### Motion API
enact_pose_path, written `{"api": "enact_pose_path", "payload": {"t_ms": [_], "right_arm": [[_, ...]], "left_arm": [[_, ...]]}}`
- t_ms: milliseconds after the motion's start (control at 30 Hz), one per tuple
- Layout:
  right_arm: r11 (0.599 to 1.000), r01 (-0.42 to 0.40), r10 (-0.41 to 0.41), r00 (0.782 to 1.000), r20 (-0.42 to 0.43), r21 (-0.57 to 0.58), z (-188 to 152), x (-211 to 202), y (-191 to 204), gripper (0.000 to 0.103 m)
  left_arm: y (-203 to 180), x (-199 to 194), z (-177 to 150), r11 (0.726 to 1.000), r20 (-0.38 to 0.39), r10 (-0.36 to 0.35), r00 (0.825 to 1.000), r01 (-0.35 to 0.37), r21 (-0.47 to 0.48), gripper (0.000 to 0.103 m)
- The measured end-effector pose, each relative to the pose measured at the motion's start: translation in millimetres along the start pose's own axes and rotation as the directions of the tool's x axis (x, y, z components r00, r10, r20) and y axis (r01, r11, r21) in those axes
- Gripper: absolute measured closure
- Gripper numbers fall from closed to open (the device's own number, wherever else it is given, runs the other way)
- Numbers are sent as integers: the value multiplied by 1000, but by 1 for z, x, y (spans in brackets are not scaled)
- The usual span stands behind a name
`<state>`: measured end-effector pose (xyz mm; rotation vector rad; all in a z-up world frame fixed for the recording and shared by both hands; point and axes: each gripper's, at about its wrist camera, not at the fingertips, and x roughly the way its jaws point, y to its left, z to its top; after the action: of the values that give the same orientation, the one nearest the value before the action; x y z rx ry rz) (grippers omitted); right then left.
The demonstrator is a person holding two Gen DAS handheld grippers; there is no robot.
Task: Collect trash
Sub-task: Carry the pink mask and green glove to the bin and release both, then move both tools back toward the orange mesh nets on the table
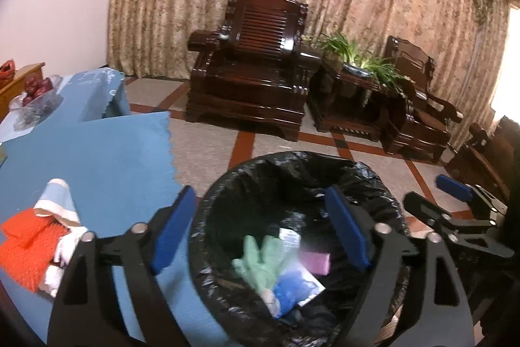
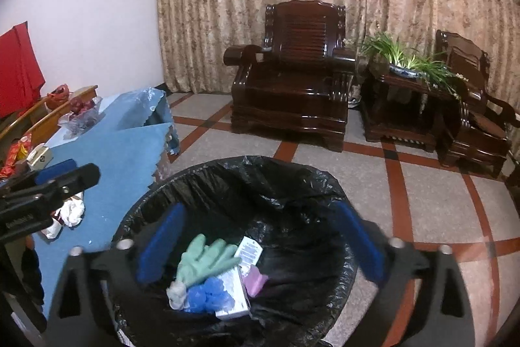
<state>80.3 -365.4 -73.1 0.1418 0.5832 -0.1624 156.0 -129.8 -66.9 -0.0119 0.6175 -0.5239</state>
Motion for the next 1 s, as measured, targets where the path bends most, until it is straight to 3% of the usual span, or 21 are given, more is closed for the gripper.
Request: {"api": "enact_pose_path", "payload": {"t_ms": [167,500,1000], "right_arm": [[1000,-23,23,1000,-7,-3,1,-1,15,6],[990,-125,124,992,-14,-67,0,6,73,6],[950,-266,262,964,-48,-164,-9,26,168,6]], "left_arm": [[22,-22,-5,998,11,63,998,-63,-21,11],[76,-71,-27,979,17,193,981,-191,-73,10],[167,-124,-56,908,0,395,919,-390,-149,10]]}}
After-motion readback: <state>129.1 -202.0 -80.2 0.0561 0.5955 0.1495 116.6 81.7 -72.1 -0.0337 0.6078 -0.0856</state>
